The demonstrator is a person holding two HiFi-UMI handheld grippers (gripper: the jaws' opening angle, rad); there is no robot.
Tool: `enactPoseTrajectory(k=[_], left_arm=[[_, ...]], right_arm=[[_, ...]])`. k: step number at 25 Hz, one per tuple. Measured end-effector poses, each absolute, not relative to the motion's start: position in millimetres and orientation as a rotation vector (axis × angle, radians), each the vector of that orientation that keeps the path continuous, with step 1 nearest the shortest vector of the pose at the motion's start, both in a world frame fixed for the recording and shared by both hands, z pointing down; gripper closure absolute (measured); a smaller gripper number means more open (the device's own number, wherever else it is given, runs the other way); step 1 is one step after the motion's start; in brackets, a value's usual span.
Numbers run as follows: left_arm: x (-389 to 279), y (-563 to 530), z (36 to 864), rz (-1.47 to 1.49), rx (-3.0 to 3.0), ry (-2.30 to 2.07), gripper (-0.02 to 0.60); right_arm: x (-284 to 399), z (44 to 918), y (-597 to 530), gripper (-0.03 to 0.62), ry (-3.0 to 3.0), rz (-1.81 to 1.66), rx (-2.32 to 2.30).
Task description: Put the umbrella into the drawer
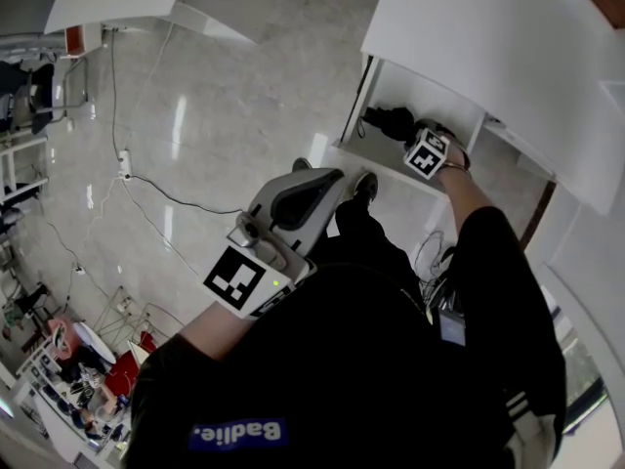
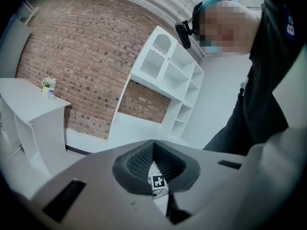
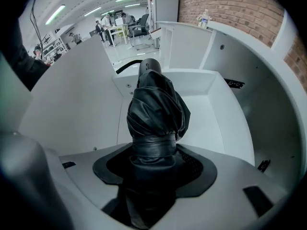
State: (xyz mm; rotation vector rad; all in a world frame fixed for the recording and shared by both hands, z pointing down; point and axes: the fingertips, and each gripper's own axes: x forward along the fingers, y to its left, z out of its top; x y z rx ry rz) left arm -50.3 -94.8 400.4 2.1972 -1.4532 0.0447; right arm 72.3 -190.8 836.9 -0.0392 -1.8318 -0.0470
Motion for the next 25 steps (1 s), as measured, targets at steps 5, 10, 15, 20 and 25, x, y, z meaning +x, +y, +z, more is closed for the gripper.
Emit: enactPoseTrajectory(k=[5, 10, 15, 20, 25], left_arm=[[-57, -90, 408, 0.048, 2.167, -1.460, 0.580], [-61, -90, 416, 0.054, 2.145, -1.461, 0.580], [-64, -90, 421, 0.058, 2.118, -1.475, 0.580], [-69, -87, 424, 0.070, 2.101, -1.489, 0.580], [-74, -81, 427, 0.076, 2.079, -1.501, 0.580]], right_arm=[[76, 855, -191, 0.321, -1.773, -0.055, -0.057], [79, 869, -190, 0.321, -1.747, -0.061, -0.089], [81, 880, -188, 0.319, -1.727, -0.053, -0.103], [83, 888, -187, 0.319, -1.703, -0.063, -0.114], [83, 896, -183, 0.315, -1.703, -0.054, -0.131]])
